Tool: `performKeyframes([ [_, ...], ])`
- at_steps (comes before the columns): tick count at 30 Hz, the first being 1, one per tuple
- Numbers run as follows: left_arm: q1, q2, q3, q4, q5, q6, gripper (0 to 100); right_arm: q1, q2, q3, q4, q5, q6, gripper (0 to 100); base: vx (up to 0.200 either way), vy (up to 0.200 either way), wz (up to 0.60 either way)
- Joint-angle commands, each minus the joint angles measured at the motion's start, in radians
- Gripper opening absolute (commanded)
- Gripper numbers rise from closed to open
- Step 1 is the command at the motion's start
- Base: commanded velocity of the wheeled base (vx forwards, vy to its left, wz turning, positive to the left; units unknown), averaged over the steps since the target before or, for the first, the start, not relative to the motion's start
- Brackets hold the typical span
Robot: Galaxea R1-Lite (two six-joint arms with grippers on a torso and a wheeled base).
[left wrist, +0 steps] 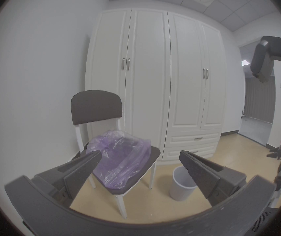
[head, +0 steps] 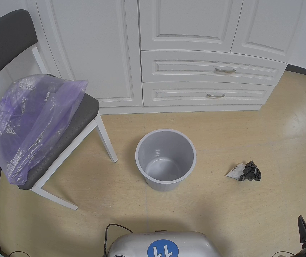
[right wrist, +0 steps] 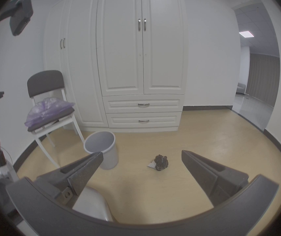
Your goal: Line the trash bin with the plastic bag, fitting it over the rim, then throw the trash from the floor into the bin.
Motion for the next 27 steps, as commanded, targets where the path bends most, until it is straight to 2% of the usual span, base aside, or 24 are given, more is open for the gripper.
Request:
performKeyframes([
  [1,-0.014,0.242,-0.161,0.054,0.077,0.027,100,0.006,0.005,-0.196,-0.070,0.030,0.218,100,0.000,0.000,0.00],
  [3,-0.012,0.320,-0.177,0.050,0.103,0.032,100,0.007,0.059,-0.323,-0.001,0.072,0.218,100,0.000,0.000,0.00],
  [5,-0.009,0.371,-0.178,0.056,0.109,0.055,100,0.007,0.122,-0.386,0.063,0.092,0.142,100,0.000,0.000,0.00],
  [7,0.001,0.420,-0.169,0.059,0.115,0.122,100,0.010,0.235,-0.413,0.082,0.087,0.061,100,0.000,0.000,0.00],
  [11,0.029,0.535,-0.137,0.051,0.175,0.207,100,-0.002,0.493,-0.495,0.037,0.076,0.012,100,0.000,0.000,0.00],
  [14,0.060,0.639,-0.132,0.044,0.195,0.216,100,0.000,0.671,-0.579,-0.039,0.043,0.012,100,0.000,0.000,0.00],
  [16,0.117,0.701,-0.117,0.031,0.192,0.221,100,0.012,0.783,-0.630,-0.114,0.003,0.012,100,0.000,0.000,0.00],
  [19,0.166,0.773,-0.072,-0.050,0.188,0.233,100,0.027,0.898,-0.663,-0.208,-0.060,0.009,100,0.000,0.000,0.00],
  [20,0.173,0.834,-0.022,-0.162,0.188,0.236,100,0.032,0.982,-0.671,-0.282,-0.115,0.014,100,0.000,0.000,0.00],
  [22,0.176,0.888,0.055,-0.292,0.183,0.237,100,0.032,1.068,-0.666,-0.366,-0.168,0.027,100,0.000,0.000,0.00],
  [25,0.186,0.957,0.133,-0.430,0.166,0.244,100,0.033,1.127,-0.624,-0.466,-0.181,0.047,100,0.000,0.000,0.00],
  [27,0.213,0.969,0.159,-0.452,0.165,0.283,100,0.041,1.134,-0.584,-0.504,-0.171,0.053,100,0.000,0.000,0.00],
])
